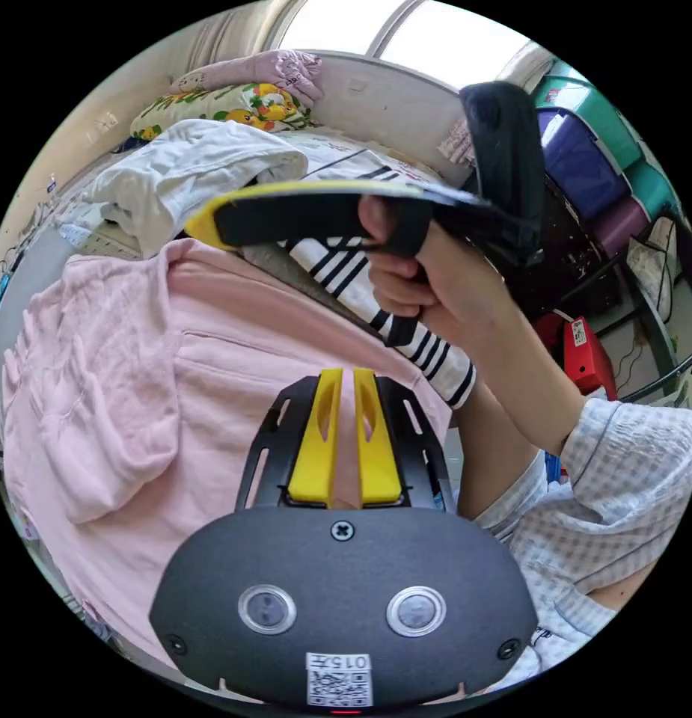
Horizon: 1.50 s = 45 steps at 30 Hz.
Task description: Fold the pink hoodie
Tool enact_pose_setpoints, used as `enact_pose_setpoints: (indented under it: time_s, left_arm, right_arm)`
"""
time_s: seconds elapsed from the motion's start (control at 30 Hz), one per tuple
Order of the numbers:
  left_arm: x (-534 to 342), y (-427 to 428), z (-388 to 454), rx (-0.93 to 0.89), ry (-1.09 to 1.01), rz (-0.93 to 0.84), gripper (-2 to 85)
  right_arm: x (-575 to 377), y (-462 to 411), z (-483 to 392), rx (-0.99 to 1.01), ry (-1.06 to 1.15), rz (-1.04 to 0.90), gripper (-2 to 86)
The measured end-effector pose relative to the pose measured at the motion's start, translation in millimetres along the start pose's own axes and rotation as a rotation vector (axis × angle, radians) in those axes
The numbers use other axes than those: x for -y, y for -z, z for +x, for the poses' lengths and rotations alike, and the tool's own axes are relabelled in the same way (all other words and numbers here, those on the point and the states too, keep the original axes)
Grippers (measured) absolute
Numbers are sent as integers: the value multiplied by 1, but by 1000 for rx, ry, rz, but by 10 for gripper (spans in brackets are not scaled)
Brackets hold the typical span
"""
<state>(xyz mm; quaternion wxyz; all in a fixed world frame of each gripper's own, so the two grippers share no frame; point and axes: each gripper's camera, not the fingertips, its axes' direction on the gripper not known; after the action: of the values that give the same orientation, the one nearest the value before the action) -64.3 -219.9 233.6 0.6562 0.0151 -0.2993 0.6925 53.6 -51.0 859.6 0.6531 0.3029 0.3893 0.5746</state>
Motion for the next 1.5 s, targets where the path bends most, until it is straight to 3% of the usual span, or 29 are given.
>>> enact_pose_setpoints:
  time_s: [0.07, 0.17, 0.3, 0.43, 0.53, 0.63, 0.73, 0.83, 0.97, 1.0, 1.1, 1.23, 1.37, 1.5]
  left_arm:
    - [-27, 17, -15, 123, 48, 32, 51]
    - [-80, 45, -70, 294, 348, 165, 70]
    - [-129, 69, -107, 117, 529, 401, 77]
    - [-141, 62, -106, 65, 503, 329, 68]
    - [-141, 41, -104, -9, 430, 174, 64]
    - [-151, 37, -103, 9, 409, 145, 61]
    - [-169, 56, -104, -35, 408, 199, 61]
    - [-201, 112, -90, 19, 436, 419, 75]
    - [-286, 201, -48, 237, 516, 924, 77]
    - [-317, 219, -36, 306, 536, 1085, 61]
    - [-377, 243, -17, 438, 604, 1289, 11]
    - [-391, 242, -36, 407, 656, 1196, 22]
    - [-360, 211, -76, 321, 692, 941, 71]
    - [-293, 165, -98, 146, 508, 631, 80]
  right_arm:
    - [-10, -14, 7, 2, 1, -21, -1]
    - [-1, -28, 22, 54, -92, 16, 7]
    - [50, -52, -4, 80, 13, -65, 47]
    - [97, -77, -26, 105, 60, -120, 86]
    - [138, -112, -7, 45, -7, -122, 89]
    - [169, -171, 27, -26, -138, -306, 85]
    - [180, -210, 38, 80, -188, -454, 66]
    - [187, -190, 20, 135, -148, -345, 47]
    - [181, -128, -58, 402, 136, -262, 43]
    - [169, -112, -84, 485, 231, -282, 46]
    - [132, -99, -132, 522, 410, -450, 74]
    - [111, -79, -109, 562, 397, -459, 73]
    - [106, -32, -8, 535, 129, -192, 59]
    - [106, 4, 73, 205, -86, -138, 72]
